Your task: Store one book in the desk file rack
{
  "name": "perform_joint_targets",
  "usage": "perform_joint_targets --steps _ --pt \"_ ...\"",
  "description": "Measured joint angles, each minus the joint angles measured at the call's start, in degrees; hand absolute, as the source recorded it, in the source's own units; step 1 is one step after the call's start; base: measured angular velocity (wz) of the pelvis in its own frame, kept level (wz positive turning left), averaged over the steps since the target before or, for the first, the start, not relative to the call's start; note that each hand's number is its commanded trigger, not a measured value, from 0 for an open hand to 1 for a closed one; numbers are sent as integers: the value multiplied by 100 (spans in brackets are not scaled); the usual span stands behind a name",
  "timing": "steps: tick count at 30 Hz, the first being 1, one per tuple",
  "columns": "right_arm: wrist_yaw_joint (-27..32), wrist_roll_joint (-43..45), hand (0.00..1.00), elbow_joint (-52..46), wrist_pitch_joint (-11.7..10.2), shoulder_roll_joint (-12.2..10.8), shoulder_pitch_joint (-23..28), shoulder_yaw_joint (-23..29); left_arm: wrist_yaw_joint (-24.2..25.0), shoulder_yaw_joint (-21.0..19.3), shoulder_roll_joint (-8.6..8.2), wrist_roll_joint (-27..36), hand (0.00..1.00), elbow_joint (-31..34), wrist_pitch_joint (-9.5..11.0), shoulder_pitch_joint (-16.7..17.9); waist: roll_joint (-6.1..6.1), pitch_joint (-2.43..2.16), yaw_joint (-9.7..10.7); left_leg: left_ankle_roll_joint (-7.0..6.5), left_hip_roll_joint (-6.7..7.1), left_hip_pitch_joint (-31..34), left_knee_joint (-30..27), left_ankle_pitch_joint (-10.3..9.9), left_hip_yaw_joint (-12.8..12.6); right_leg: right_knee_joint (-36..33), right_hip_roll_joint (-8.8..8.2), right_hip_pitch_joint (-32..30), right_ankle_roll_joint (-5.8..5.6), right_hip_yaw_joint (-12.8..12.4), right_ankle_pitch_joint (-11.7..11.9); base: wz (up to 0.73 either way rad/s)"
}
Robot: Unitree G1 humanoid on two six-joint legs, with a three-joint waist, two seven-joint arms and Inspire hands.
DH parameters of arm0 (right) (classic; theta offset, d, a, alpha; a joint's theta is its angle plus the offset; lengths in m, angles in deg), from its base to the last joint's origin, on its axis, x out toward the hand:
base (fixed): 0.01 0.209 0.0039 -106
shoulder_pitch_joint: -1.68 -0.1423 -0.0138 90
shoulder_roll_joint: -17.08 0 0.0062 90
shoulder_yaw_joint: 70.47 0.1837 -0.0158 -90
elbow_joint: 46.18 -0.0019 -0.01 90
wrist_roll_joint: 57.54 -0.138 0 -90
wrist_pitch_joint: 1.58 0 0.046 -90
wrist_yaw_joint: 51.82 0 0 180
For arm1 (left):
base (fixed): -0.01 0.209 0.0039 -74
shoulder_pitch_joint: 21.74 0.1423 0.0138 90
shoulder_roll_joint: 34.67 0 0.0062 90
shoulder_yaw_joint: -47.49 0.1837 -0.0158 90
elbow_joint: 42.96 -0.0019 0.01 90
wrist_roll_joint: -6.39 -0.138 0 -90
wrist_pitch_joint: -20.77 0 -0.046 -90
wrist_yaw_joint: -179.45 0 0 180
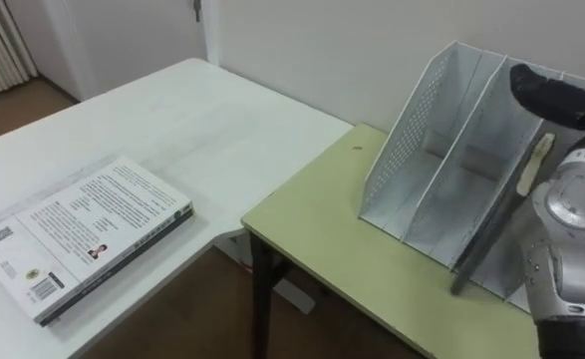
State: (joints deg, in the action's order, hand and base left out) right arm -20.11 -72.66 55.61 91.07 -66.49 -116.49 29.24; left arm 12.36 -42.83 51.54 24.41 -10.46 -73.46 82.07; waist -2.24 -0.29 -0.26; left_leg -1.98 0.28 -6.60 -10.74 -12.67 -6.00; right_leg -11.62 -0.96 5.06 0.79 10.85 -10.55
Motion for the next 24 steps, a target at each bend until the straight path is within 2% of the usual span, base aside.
perform_joint_targets --steps 5,8,10,14,17,20,24 --pt "-813 -5 0 -633 -9 29 35 -381 4 114 33 34 0 -102 116 -31 20 19 46 2 -46 -27 -13 0 -15 6 4 40 16 11 14 0" --pt "-1422 -20 0 -1112 -7 28 332 -464 28 95 29 33 0 -169 182 -48 29 27 4 5 -51 -9 17 -3 -11 1 6 42 18 2 21 0" --pt "-1943 -87 0 -1481 -7 29 503 -536 38 37 29 28 0 -167 191 -65 19 26 -16 5 -53 9 43 -3 -26 -4 10 2 19 -28 23 -5" --pt "-2599 -52 0 -1792 0 54 503 -730 109 42 62 18 0 -183 224 -46 -17 18 -15 13 -52 0 31 5 -79 2 20 -9 24 -81 26 -7" --pt "-3270 -34 0 -2098 18 54 507 -963 179 102 111 37 0 -171 232 -73 -64 30 -7 13 -61 12 20 4 -102 4 19 -21 24 -80 26 -3" --pt "-4076 8 0 -2205 105 40 523 -1328 184 205 170 39 0 -203 231 -136 -115 26 -20 14 -67 30 37 3 -88 5 24 -34 22 -107 27 0" --pt "-5071 51 0 -2224 359 36 552 -1698 289 294 186 14 0 -240 187 -317 -138 14 -160 14 -69 35 48 3 -91 1 28 -50 21 -125 34 0"
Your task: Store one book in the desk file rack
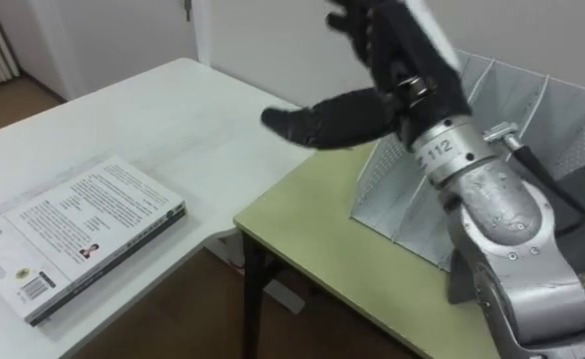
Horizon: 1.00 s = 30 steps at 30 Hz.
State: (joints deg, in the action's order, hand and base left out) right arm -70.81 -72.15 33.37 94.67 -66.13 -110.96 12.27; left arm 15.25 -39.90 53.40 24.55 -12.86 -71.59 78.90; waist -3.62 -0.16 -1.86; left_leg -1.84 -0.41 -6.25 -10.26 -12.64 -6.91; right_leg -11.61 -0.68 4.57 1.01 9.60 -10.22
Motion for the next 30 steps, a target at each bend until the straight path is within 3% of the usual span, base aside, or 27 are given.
perform_joint_targets --steps 6,8,10,15,19,23,26,30 --pt "-1163 252 0 -128 184 6 382 -555 124 177 77 27 0 -44 -127 -148 -20 -7 -226 1 -15 -19 -5 0 2 -1 -6 27 4 -3 4 0" --pt "-1516 489 0 34 219 2 612 -799 125 212 87 21 0 -50 -174 -240 -66 5 -311 1 -17 -12 -7 0 3 -4 -5 24 6 -2 5 2" --pt "-1897 914 0 393 398 -5 1015 -1020 122 239 87 31 0 -86 -244 -340 -114 22 -454 1 -15 9 -17 -2 13 -4 2 21 4 0 19 3" --pt "-2435 1514 0 1057 590 -32 1619 -1290 109 332 89 50 0 -88 -252 -388 -101 61 -503 -9 7 67 -42 -5 90 -4 -13 6 -6 -10 33 6" --pt "-2494 2064 0 1991 586 -59 1867 -1344 121 420 49 257 0 -356 -262 -534 -26 72 -525 -10 3 78 -51 -5 77 -3 -15 -15 -3 20 45 -2" --pt "-2325 2434 0 3046 575 -272 2130 -1312 112 455 -12 464 0 -458 -259 -548 75 34 -472 -9 -3 138 -76 -5 96 5 -43 -55 -1 82 63 1" --pt "-2008 2507 0 4026 465 -512 2505 -1014 59 418 -123 511 0 -459 -217 -466 171 8 -466 -11 6 83 -46 -3 88 21 -30 -19 -2 76 62 0" --pt "-1368 2369 0 5444 319 -688 2677 -560 -69 408 -195 705 0 -462 -197 -402 250 19 -414 -14 14 89 -7 -1 84 43 -30 -14 -7 64 52 0"
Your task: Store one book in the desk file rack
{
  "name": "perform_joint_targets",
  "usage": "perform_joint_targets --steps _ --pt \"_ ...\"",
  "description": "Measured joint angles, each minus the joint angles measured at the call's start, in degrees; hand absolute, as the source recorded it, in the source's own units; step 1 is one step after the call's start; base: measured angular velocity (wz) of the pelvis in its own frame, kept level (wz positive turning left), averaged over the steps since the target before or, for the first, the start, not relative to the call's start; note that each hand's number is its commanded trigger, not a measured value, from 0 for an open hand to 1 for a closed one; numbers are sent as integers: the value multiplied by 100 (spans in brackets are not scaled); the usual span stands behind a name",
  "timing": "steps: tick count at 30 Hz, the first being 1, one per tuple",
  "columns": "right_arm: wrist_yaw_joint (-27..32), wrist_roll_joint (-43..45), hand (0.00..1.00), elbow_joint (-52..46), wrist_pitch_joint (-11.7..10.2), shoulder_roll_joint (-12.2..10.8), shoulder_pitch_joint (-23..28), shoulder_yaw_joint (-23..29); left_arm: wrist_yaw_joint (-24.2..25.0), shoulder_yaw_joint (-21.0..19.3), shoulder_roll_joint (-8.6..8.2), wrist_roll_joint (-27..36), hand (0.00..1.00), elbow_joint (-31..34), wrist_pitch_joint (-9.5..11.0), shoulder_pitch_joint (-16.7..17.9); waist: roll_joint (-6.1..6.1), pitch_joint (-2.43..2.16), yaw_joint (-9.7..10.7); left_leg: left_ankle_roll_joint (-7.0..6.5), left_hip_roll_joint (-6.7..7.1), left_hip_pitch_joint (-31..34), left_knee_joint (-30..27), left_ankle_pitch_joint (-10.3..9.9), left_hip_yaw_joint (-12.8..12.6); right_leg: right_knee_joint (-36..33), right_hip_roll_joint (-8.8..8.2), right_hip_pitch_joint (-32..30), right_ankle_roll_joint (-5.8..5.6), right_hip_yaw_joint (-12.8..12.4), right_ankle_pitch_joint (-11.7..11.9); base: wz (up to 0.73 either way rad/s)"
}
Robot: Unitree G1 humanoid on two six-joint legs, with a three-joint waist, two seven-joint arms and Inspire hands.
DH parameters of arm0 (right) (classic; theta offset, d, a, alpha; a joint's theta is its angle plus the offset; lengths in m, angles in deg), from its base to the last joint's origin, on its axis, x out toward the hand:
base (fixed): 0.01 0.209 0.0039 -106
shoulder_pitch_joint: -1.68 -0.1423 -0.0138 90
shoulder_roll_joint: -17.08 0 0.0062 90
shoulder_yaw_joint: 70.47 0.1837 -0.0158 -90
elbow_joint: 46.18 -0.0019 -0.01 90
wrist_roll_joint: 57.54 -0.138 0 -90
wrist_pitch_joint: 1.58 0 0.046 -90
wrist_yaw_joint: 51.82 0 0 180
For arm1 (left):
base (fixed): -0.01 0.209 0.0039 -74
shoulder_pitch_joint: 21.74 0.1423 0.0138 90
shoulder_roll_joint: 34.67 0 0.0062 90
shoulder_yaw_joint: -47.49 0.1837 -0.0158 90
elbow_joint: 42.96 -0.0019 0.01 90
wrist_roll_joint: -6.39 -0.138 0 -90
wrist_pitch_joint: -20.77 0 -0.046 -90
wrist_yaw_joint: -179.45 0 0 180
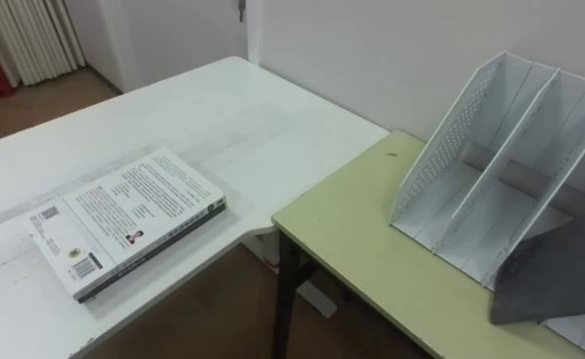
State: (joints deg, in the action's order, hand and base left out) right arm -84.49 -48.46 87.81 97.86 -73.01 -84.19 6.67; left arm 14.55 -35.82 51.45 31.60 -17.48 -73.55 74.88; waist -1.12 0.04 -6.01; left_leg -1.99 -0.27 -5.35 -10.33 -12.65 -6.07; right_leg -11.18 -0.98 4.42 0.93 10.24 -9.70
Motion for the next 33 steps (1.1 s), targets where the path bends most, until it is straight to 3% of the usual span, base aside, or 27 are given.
perform_joint_targets --steps 4,9,13,18,33 --pt "598 -374 0 1042 -383 -232 38 569 -4 -127 -20 -181 0 -1 132 78 -38 -19 128 3 6 -8 -60 -1 60 150 1 71 4 20 5 9" --pt "1109 -930 0 1707 -649 -307 69 869 -98 -400 -38 -509 0 1 216 171 -20 -14 253 3 10 -37 -43 -1 76 165 12 143 -3 18 0 1" --pt "1488 -1567 0 2315 -858 -507 139 1293 -130 -552 -61 -687 0 -15 280 216 -5 -1 425 4 12 -35 -39 -2 72 178 9 162 -6 53 -2 6" --pt "1654 -2129 0 2686 -954 -560 177 1671 -206 -768 -170 -858 0 -25 351 298 50 25 605 4 4 -36 0 -4 -5 167 22 123 -6 -31 -4 -7" --pt "2166 -2878 0 2732 -1072 -641 570 2034 -553 -925 -210 -1574 0 4 355 338 96 -2 936 -1 8 -139 93 -6 -177 142 52 60 -22 -249 -15 -7"
